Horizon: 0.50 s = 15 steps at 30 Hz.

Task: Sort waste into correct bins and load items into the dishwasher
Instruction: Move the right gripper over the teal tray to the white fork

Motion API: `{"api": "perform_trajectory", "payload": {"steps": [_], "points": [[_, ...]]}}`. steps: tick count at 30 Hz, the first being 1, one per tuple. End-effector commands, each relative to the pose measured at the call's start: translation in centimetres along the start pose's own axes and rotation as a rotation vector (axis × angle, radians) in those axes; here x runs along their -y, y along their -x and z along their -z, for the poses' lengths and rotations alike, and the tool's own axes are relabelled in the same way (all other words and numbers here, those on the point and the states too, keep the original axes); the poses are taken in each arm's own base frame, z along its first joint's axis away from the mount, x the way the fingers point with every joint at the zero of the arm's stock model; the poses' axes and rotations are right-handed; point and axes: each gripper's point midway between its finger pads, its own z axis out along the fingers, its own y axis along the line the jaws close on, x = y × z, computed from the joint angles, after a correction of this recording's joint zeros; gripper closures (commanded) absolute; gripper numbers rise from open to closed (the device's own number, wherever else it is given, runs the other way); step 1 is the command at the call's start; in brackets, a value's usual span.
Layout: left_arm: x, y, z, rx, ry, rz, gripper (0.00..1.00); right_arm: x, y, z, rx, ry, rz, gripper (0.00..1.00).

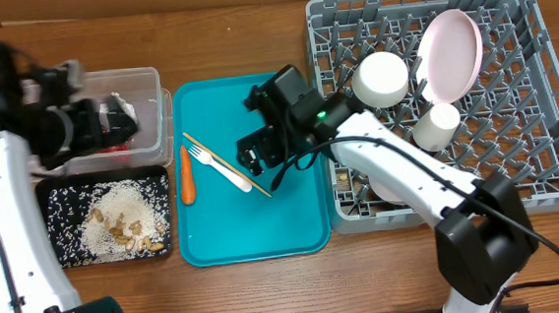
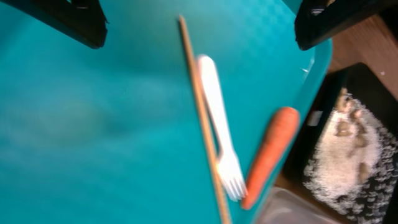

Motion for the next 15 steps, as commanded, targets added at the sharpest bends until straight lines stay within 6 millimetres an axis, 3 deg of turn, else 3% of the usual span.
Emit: {"api": "perform_trajectory", "payload": {"steps": [1, 8, 15], "points": [[-2.6, 0.1, 1.5, 0.028, 0.045, 0.091, 0.00, -3.1, -0.1, -1.3, 0.005, 0.076, 0.054, 0.05], [-3.9, 0.1, 1.9, 0.040, 0.057, 0.128, 0.00, -6.3, -0.9, -4.4, 0.002, 0.087, 0.144, 0.19], [-3.9, 0.1, 1.9, 0.040, 0.057, 0.127, 0.00, -6.5, -1.4, -7.3, 0.041, -0.080, 0.228, 0.45]]}}
